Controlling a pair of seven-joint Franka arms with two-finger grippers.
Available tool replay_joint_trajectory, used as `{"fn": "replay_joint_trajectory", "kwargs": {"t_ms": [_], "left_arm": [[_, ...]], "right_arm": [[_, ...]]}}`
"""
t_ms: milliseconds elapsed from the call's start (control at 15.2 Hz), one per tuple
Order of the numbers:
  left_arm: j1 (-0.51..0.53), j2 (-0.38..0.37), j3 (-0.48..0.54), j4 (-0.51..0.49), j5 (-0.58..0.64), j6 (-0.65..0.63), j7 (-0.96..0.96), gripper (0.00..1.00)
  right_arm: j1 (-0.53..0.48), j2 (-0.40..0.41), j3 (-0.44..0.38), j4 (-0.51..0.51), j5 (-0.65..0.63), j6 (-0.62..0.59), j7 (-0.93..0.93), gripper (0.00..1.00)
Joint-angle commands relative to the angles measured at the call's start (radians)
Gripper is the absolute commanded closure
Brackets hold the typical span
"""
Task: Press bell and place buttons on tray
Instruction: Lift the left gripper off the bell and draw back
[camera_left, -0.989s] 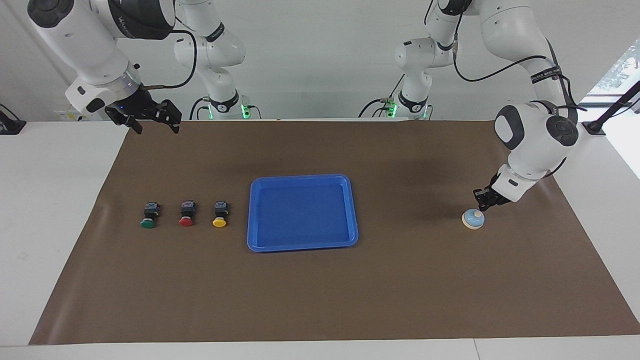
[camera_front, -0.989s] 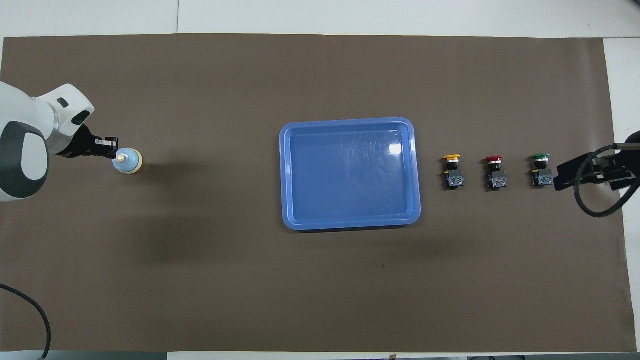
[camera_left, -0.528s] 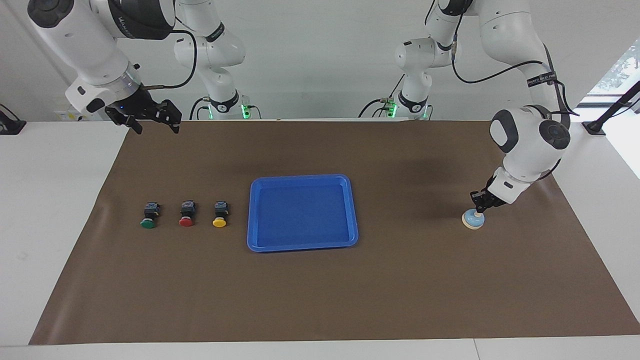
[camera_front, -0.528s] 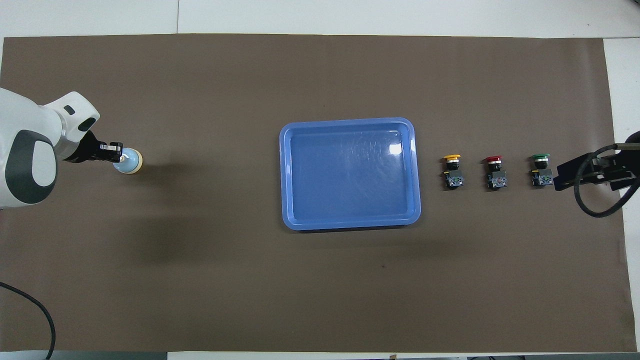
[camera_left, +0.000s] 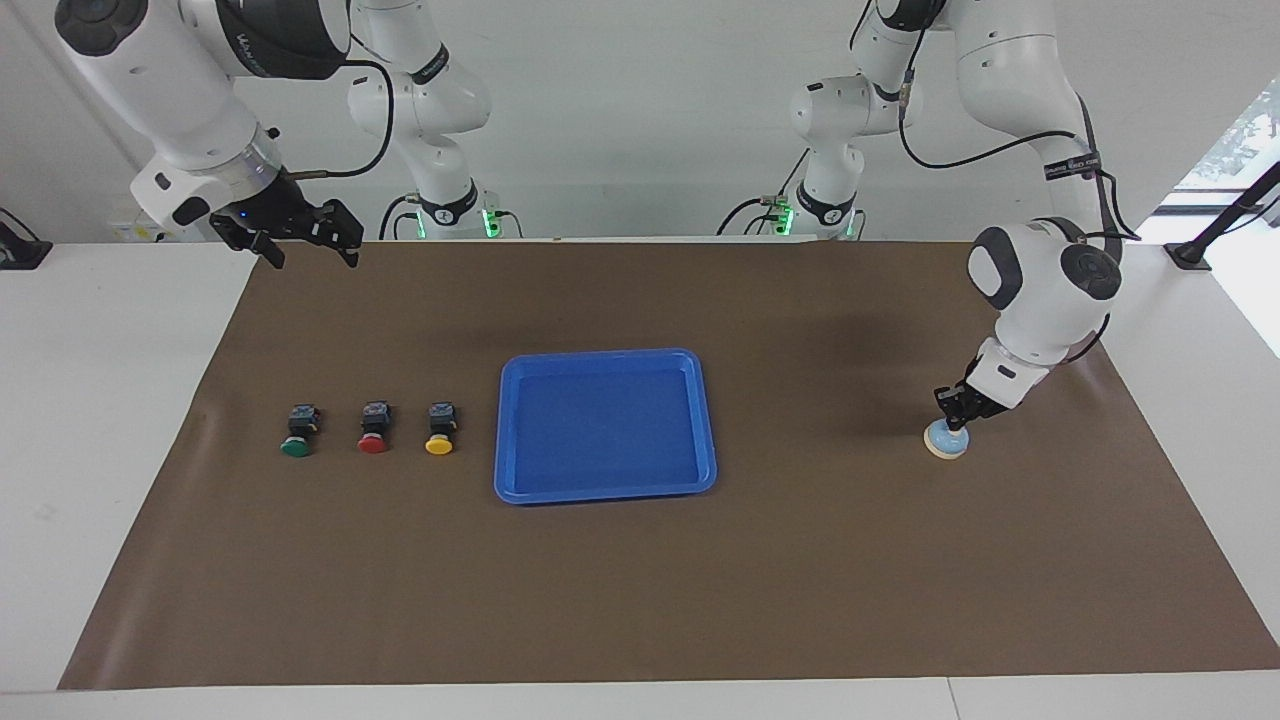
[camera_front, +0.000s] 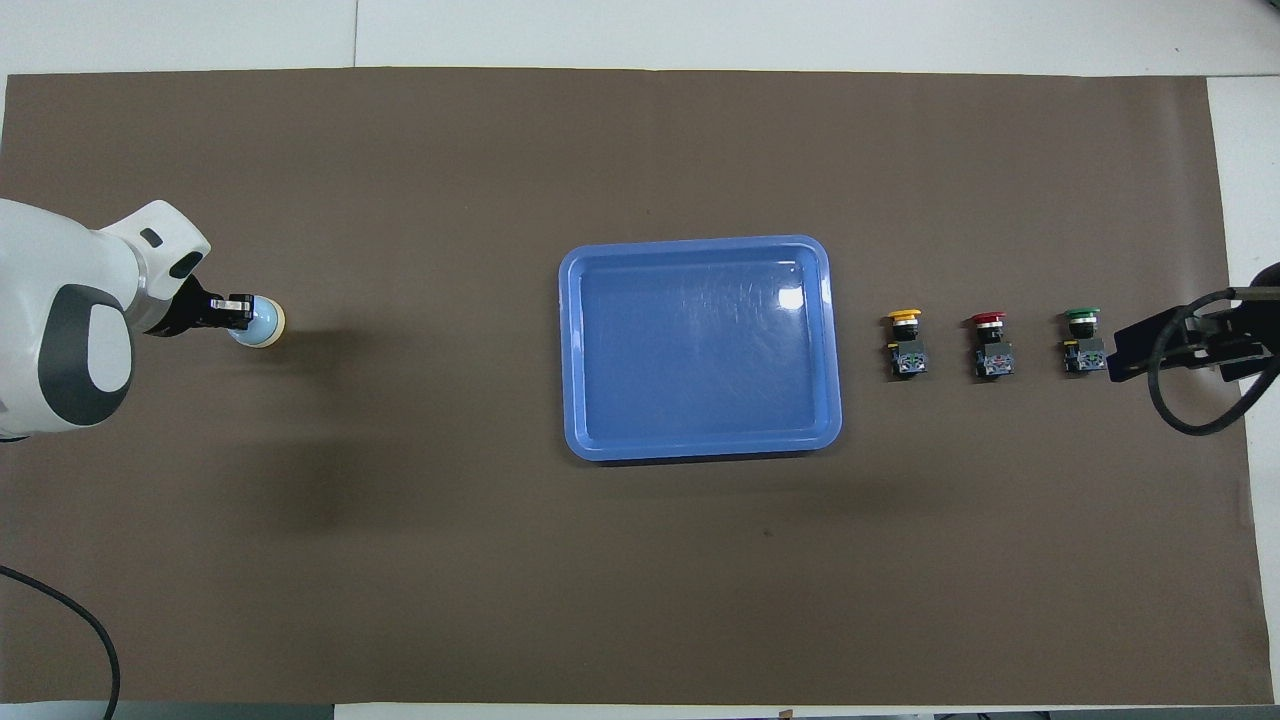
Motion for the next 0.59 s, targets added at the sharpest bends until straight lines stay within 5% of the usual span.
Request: {"fn": "replay_joint_trajectory", "kwargs": {"t_ms": [0, 528], "left_arm": [[0.002, 0.024, 0.009, 0.061, 0.0, -0.092, -0.009, 1.0], [0.025, -0.289, 0.009, 0.175, 0.0, -0.499, -0.007, 1.0]], "right_arm": [[-0.008, -0.014, 0.004, -0.009, 0.013, -0.006, -0.016, 0.0], [-0.008, -0.014, 0.002, -0.009, 0.013, -0.006, -0.017, 0.0]]}}
